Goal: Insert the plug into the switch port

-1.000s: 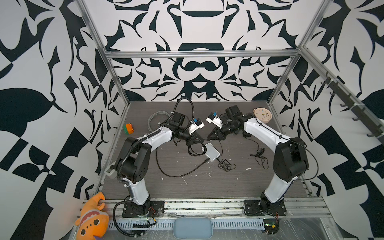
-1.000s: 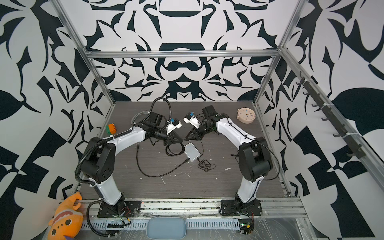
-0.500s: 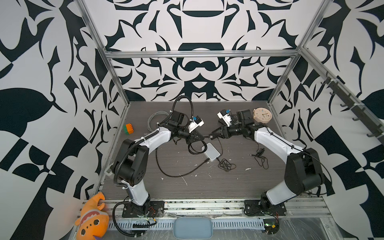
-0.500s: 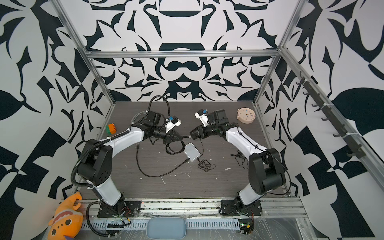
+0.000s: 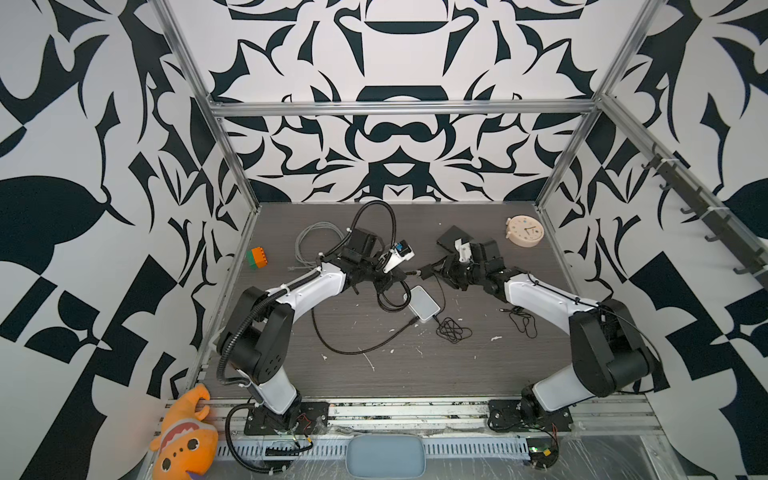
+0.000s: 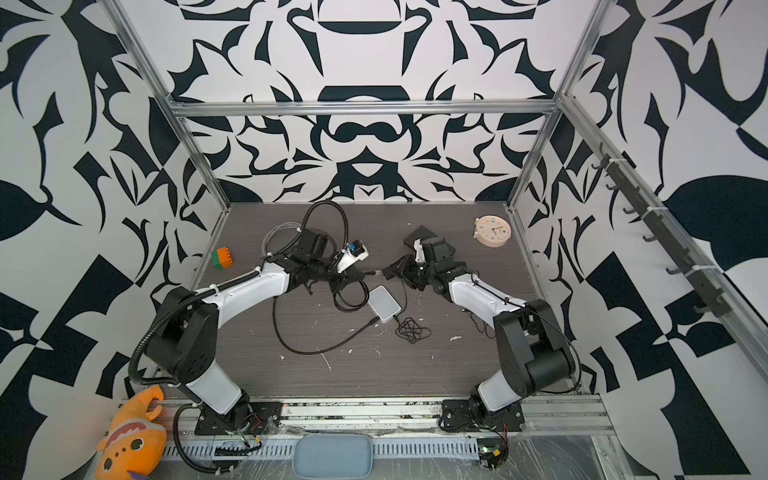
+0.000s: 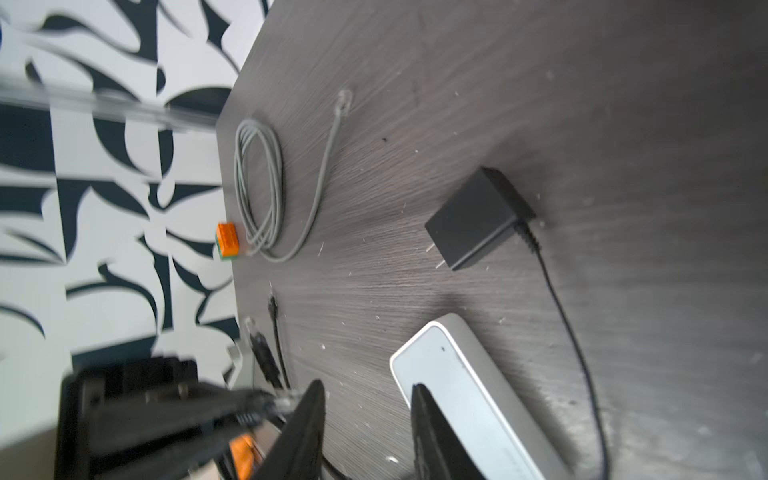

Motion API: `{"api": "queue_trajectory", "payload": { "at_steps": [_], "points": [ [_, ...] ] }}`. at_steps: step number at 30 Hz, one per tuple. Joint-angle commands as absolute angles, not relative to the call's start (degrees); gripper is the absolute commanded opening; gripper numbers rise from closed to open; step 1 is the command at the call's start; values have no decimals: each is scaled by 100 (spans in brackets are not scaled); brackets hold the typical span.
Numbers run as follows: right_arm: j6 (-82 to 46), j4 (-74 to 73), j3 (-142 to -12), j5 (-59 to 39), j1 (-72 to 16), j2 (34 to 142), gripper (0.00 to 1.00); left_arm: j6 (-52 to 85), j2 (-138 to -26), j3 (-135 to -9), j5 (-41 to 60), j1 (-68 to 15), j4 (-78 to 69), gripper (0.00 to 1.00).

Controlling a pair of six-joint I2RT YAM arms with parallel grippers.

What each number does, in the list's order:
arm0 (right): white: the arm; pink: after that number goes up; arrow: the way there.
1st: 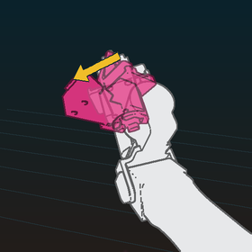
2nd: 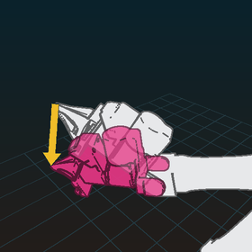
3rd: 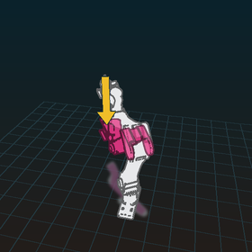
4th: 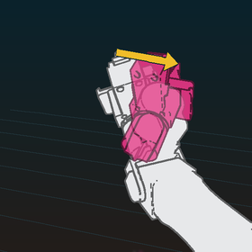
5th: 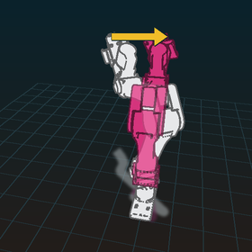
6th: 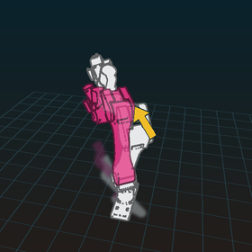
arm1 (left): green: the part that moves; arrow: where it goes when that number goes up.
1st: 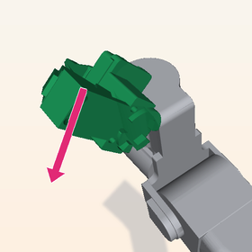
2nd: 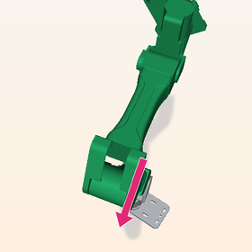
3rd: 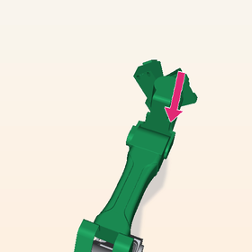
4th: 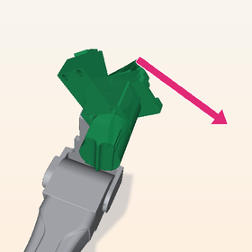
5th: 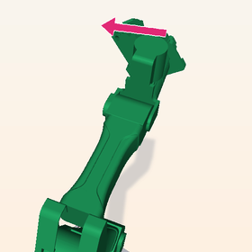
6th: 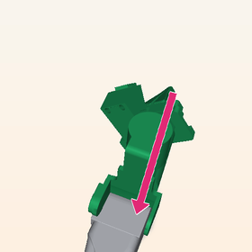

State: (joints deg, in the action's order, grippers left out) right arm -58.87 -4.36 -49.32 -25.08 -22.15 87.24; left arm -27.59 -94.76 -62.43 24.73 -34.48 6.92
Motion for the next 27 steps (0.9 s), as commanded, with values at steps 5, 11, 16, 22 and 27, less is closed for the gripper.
{"api": "queue_trajectory", "payload": {
  "at_steps": [5,11,16,22,27],
  "points": [
    [-7928,-1325,-4878,-1602,-2699,8613,42,-3208,-9134,-5859,1438,-3818,106,0],
    [-8021,-1184,-4856,-1488,-2829,8541,42,-3232,-9057,-5760,1248,-3875,-100,0],
    [-8075,-1109,-4664,-1348,-2855,8505,43,-3264,-8972,-5618,1103,-3889,-369,0],
    [-8210,-1451,-4764,-1326,-2956,8687,43,-3309,-8977,-5628,1094,-3955,-334,0],
    [-8322,-1642,-4768,-1289,-2964,8750,43,-3376,-8998,-5665,1075,-3973,-230,0]
  ]
}}
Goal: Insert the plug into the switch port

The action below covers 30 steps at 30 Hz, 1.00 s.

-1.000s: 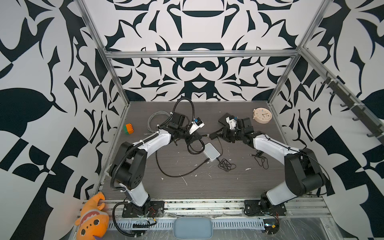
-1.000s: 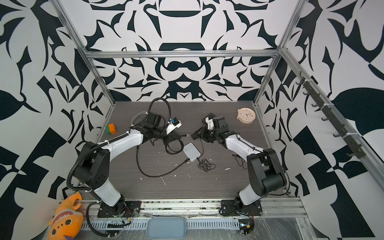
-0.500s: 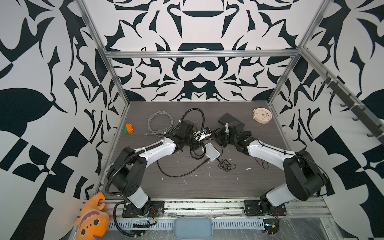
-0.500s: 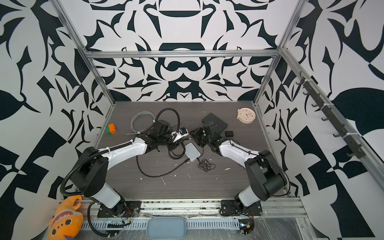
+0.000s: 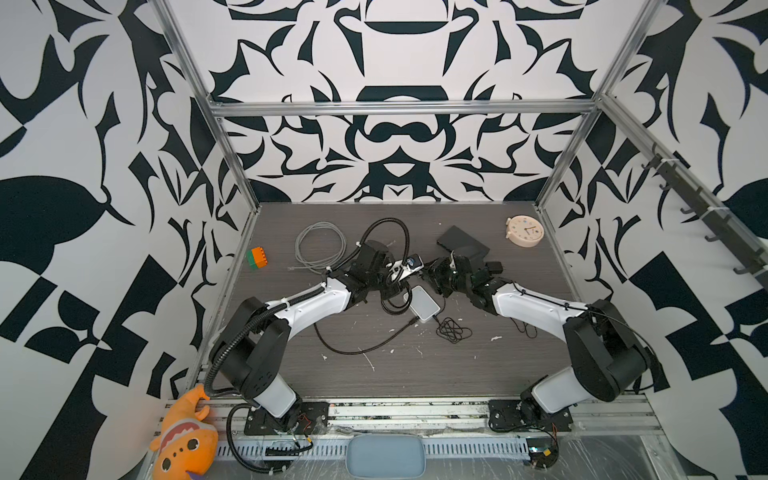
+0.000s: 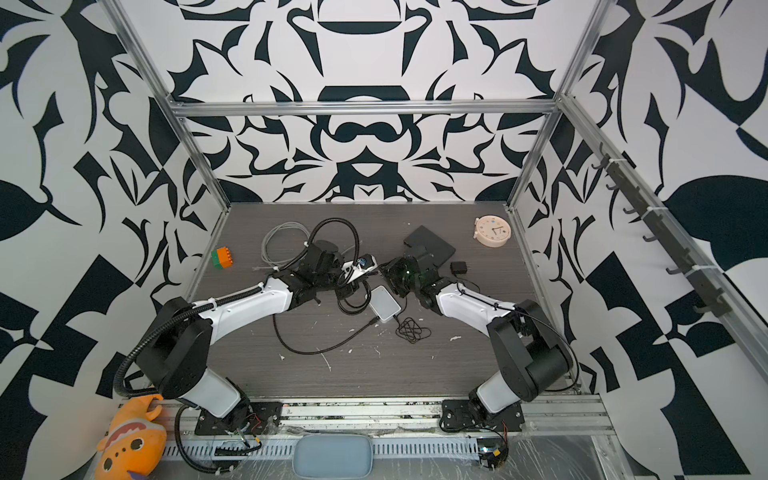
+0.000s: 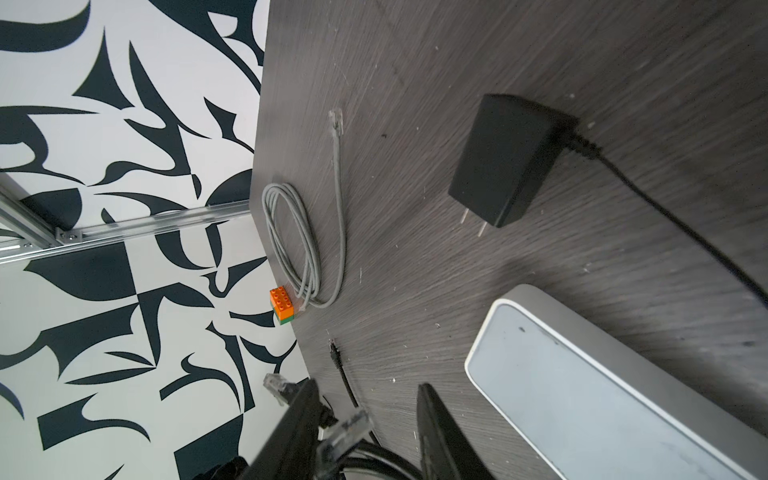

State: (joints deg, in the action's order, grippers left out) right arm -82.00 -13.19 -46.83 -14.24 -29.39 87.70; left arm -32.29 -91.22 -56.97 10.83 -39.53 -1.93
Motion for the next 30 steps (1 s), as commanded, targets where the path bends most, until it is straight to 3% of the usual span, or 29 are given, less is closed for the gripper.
{"api": "queue_trajectory", "payload": {
  "at_steps": [1,4,10,14,21,26,30],
  "points": [
    [-8337,-1652,-4772,-1270,-2969,8745,43,-3383,-8990,-5666,1071,-3973,-229,0],
    [-8409,-1704,-4796,-1294,-2986,8783,39,-3401,-8990,-5668,1056,-3971,-246,0],
    [-8473,-1817,-4782,-1325,-3029,8840,22,-3417,-9021,-5662,1031,-3973,-290,0],
    [-8490,-1872,-4790,-1419,-3024,8911,22,-3416,-9009,-5615,1011,-3973,-377,0],
    [-8554,-1921,-4868,-1459,-3085,9031,32,-3463,-8997,-5606,1016,-3973,-387,0],
    [-8566,-2020,-4886,-1477,-3120,9062,16,-3458,-9012,-5585,977,-3981,-396,0],
    [-8562,-2127,-4800,-1442,-3123,9019,8,-3449,-9027,-5553,791,-3981,-411,0]
  ]
}}
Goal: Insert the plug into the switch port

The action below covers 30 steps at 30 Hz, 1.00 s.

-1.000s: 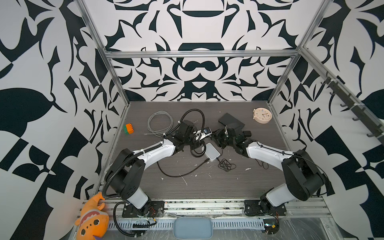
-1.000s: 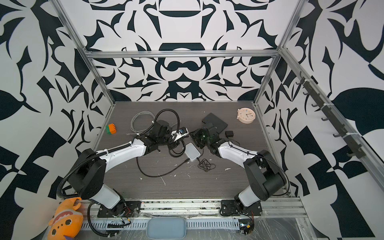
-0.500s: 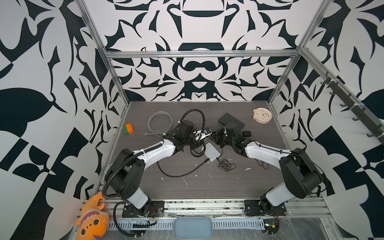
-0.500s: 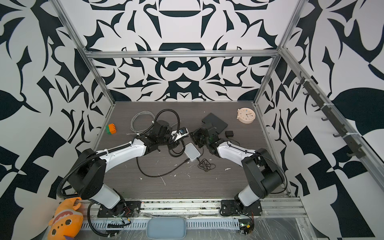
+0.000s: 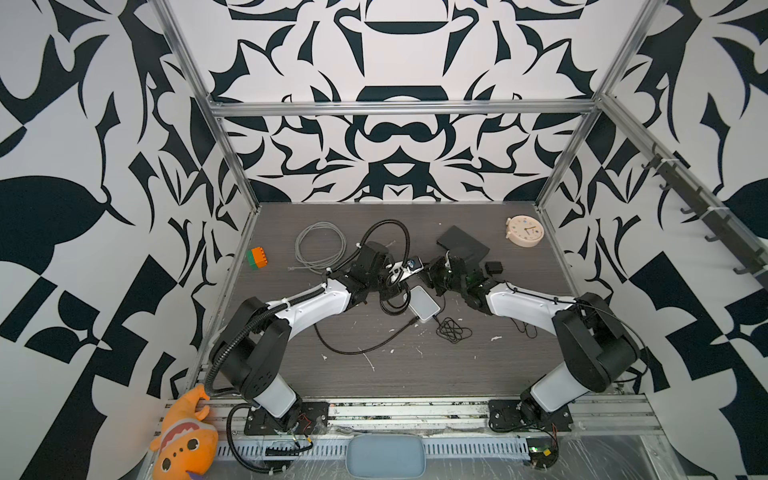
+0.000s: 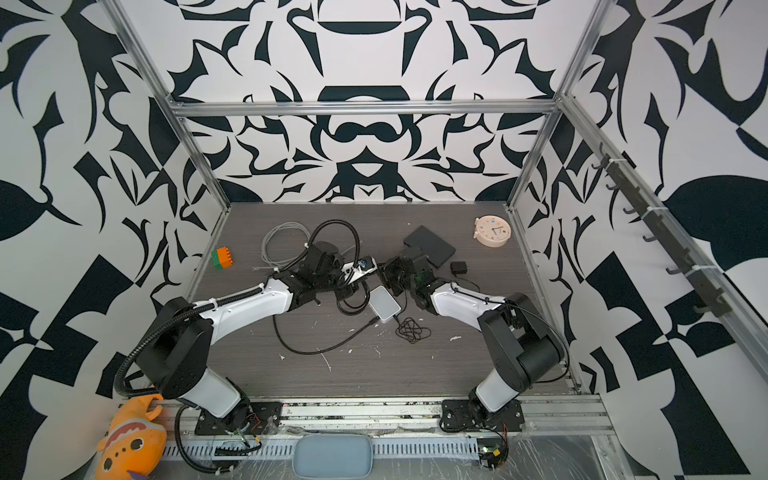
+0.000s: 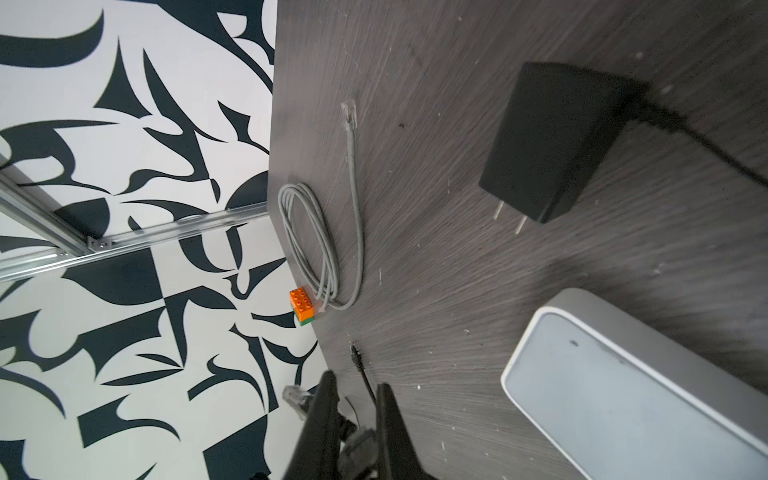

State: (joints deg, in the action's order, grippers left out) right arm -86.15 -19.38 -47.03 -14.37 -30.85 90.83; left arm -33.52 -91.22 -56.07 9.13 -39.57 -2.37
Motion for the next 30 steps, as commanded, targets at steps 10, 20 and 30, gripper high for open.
{"api": "queue_trajectory", "payload": {
  "at_steps": [10,20,30],
  "points": [
    [-7060,-3311,-4340,-1081,-3130,8859,0,-2374,-8993,-5602,1268,-3742,-461,37],
    [-5994,-5739,-3689,-1565,-3138,9237,0,-1050,-9447,-6071,3060,-3349,-236,45],
    [-6117,-6940,-3543,-1963,-3138,9660,0,-659,-10068,-6696,4116,-3005,388,36]
  ]
}}
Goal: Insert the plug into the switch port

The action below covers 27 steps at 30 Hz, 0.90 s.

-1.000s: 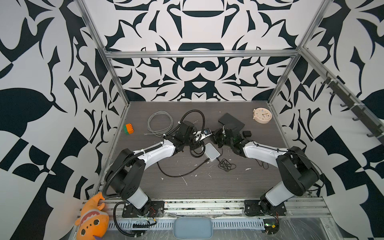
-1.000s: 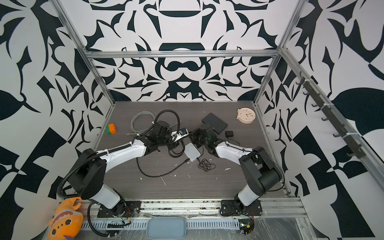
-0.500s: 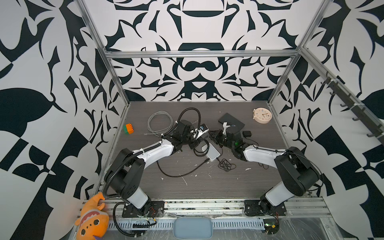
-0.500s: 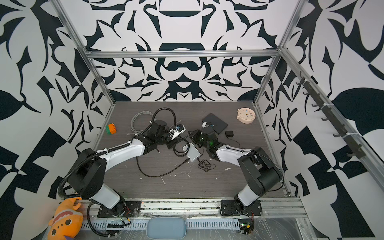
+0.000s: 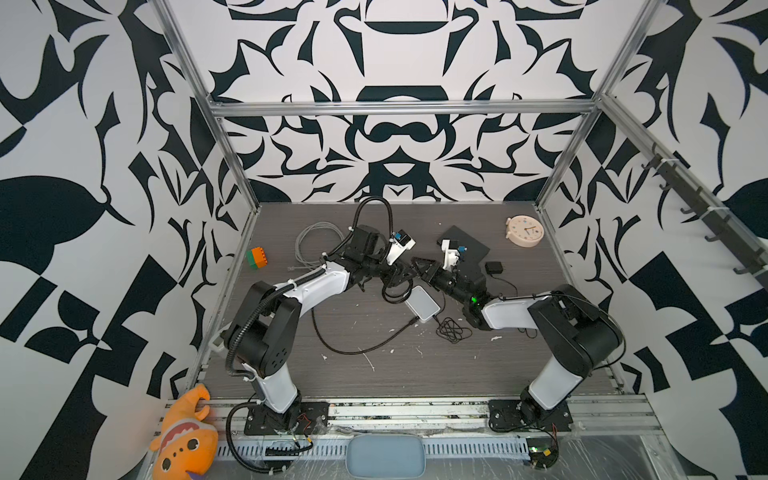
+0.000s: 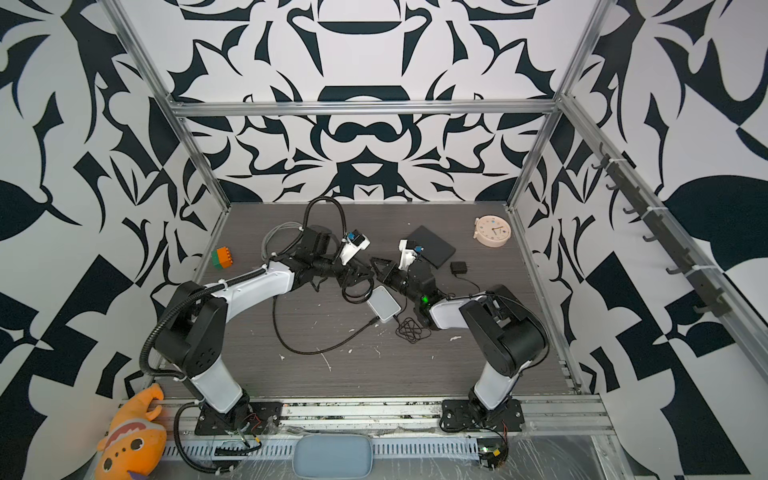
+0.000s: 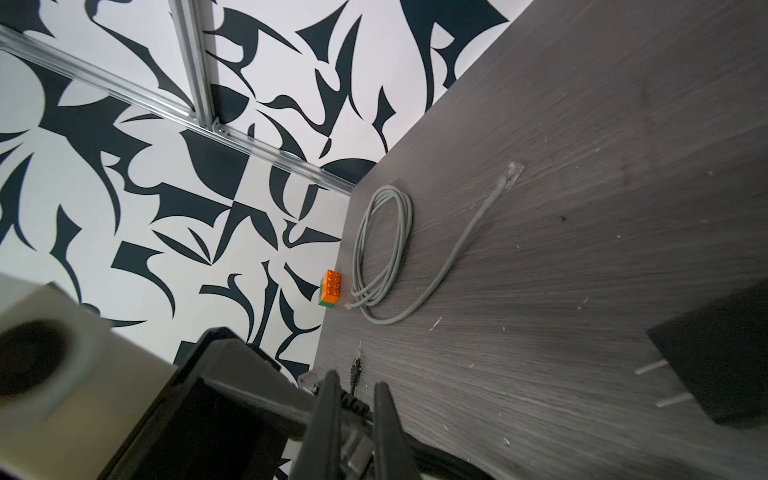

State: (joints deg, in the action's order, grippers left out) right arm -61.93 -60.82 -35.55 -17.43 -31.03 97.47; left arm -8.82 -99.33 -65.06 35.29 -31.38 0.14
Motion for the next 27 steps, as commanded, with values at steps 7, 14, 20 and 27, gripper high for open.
{"api": "queue_trajectory", "payload": {
  "at_steps": [7,14,20,27],
  "points": [
    [-5769,-6635,-3568,-2074,-3172,9466,0,-289,-10049,-6558,4699,-2724,105,25],
    [-5631,-6477,-3604,-2145,-3198,9376,0,-204,-10083,-6539,4840,-2679,0,2],
    [-4978,-5106,-3620,-2048,-3176,8742,27,-527,-9839,-6370,4340,-2697,-11,0],
    [-4541,-2611,-3930,-1640,-3045,7806,39,-1629,-9352,-6237,3001,-3112,434,0]
  ]
}}
